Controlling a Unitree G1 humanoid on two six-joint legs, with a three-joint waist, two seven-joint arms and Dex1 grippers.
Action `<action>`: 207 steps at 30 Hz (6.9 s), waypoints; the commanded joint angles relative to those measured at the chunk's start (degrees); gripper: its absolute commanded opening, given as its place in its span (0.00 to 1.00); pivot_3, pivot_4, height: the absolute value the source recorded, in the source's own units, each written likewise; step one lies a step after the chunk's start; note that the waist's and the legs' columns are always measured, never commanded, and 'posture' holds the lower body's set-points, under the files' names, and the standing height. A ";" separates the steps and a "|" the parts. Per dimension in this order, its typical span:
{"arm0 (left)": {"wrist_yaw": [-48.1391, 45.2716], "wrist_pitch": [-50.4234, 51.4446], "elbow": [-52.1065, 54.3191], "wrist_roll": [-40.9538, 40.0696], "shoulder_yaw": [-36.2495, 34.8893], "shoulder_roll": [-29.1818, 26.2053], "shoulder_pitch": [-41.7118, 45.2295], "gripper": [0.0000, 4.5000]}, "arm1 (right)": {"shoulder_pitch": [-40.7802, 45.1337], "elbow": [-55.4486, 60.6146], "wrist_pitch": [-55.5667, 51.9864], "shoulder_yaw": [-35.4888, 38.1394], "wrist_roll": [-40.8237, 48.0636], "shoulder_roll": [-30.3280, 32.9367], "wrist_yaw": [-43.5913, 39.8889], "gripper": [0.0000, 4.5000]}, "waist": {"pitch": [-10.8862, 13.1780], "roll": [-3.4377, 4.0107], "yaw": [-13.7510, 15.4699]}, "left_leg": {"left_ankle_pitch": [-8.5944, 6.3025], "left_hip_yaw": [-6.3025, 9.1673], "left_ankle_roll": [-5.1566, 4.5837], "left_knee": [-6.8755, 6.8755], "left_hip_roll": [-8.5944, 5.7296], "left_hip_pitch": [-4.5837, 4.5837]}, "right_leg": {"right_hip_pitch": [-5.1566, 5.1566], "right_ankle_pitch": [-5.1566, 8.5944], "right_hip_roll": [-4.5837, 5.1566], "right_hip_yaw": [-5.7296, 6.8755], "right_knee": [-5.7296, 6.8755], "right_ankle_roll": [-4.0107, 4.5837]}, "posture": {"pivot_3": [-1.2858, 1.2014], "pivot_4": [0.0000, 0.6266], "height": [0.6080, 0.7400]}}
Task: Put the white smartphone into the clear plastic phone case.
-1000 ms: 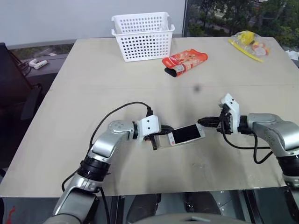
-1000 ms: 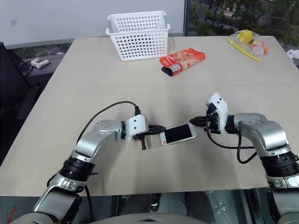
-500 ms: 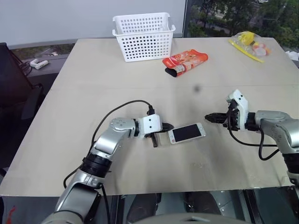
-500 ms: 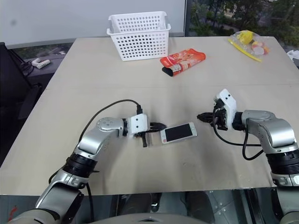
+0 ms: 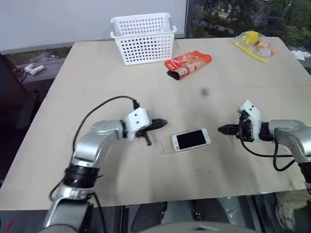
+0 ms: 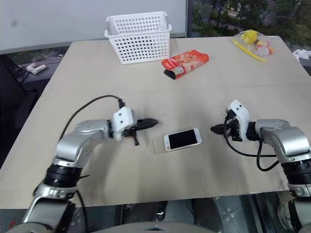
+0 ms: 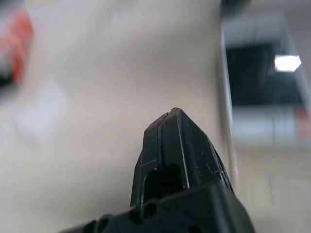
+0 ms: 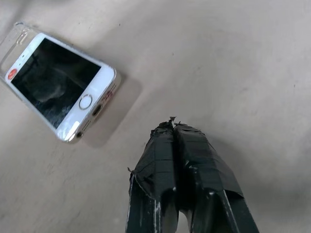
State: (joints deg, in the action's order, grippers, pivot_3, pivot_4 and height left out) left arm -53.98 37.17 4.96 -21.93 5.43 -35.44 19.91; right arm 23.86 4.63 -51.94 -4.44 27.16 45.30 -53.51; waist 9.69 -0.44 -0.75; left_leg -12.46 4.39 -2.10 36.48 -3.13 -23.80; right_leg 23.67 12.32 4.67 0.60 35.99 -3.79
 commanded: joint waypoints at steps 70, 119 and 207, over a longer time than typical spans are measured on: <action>-7.29 10.15 8.49 -9.67 -3.33 -4.33 0.39 0.00 | 0.56 11.68 -2.26 -1.54 -3.71 -0.65 2.44 0.02 | -0.03 0.06 1.37 | 0.00 0.00 -0.03 0.73 -0.09 -0.04 | 0.05 -0.08 0.17 0.02 0.74 0.02 | 0.52 0.24 1.00; 2.07 -0.08 -4.54 -1.47 5.75 11.79 -1.54 0.00 | -7.96 -19.16 21.93 -17.15 -21.82 -14.29 -1.81 0.02 | -2.63 -0.72 0.01 | -0.23 -0.13 0.33 0.24 0.28 2.09 | -1.66 0.24 0.36 -0.41 0.51 0.06 | 0.52 0.24 1.00; -0.92 -14.74 6.65 -2.44 -10.14 -1.89 -15.99 0.98 | -19.50 -11.25 46.22 12.38 1.70 -2.63 -14.31 1.00 | -0.01 0.51 2.14 | -0.41 0.04 0.20 -0.63 0.32 -0.87 | -0.02 1.15 0.47 0.22 -0.99 0.37 | 0.52 0.24 1.00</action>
State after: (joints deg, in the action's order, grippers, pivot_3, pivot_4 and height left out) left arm -54.81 24.11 9.43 -24.27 -2.86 -36.66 4.62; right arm 4.61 -7.03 -7.38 5.61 28.67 41.70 -66.61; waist 9.69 0.07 1.39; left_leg -12.87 4.44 -1.90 35.93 -2.81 -24.68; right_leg 23.64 13.46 5.12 0.82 35.07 -3.43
